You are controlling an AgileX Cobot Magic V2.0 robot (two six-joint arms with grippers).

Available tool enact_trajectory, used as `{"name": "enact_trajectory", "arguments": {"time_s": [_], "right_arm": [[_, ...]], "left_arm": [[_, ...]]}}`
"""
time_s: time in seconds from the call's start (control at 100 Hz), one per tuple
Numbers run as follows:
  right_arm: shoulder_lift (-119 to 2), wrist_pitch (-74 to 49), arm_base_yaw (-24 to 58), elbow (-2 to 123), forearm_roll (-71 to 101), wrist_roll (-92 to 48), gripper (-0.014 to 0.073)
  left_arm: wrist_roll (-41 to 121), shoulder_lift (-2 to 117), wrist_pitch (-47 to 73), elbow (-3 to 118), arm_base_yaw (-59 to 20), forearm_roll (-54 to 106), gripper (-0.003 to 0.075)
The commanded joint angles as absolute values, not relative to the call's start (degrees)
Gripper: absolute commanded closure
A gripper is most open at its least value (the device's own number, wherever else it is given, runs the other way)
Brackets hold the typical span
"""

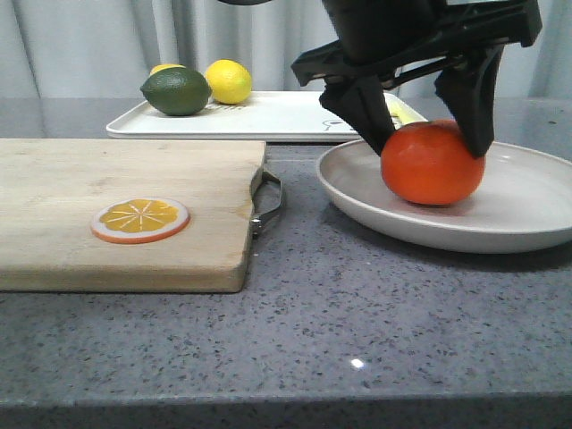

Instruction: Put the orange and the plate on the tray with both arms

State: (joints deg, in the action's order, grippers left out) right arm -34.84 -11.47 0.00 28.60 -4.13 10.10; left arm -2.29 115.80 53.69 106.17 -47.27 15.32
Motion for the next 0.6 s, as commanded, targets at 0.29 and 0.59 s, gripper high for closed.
{"name": "enact_trajectory", "arguments": {"time_s": [0.29, 0.59], "right_arm": [[-35.28, -7.53, -0.14, 30.74, -4.94, 9.87, 0.0660], [-35.28, -8.17, -0.14, 30.74, -4.94, 9.87, 0.0660]], "left_arm": [[-2.07, 112.40, 51.88, 109.15, -47.56, 16.46, 0.0182], [-1.97, 112.40, 54.77, 113.05, -47.56, 16.35, 0.0183]]}}
